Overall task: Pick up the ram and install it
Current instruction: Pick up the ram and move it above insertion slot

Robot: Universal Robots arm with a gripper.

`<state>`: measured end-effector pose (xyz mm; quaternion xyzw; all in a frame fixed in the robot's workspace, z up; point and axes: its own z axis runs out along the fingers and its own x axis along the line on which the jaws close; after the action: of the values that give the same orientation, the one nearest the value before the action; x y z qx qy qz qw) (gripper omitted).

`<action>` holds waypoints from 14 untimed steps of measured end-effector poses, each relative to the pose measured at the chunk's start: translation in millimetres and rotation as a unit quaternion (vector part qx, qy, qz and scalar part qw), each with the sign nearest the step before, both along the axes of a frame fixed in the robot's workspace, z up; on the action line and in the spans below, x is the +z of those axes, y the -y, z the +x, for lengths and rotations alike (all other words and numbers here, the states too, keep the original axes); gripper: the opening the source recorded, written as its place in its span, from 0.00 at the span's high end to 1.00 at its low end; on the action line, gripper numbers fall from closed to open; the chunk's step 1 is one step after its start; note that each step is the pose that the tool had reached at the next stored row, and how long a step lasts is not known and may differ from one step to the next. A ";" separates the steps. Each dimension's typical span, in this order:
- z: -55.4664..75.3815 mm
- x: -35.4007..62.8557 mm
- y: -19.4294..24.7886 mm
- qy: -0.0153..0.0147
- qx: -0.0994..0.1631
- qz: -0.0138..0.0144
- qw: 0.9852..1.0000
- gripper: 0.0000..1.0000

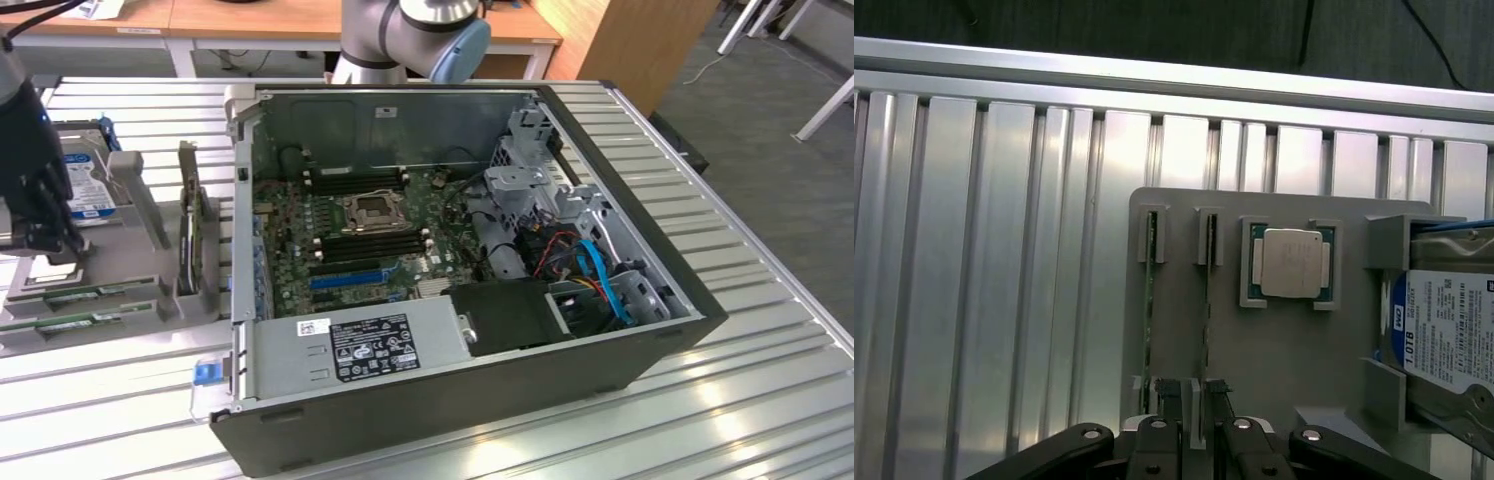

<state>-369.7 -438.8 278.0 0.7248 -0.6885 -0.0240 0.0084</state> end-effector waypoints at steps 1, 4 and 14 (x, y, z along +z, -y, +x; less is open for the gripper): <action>0.0 0.0 0.9 0.000 0.000 0.000 1.000 0.76; 0.0 0.0 1.9 0.000 0.000 0.000 1.000 0.76; 0.0 -7.2 2.0 0.000 0.000 0.000 1.000 0.76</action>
<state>-369.7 -440.8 270.9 0.7248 -0.6885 -0.0240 0.0083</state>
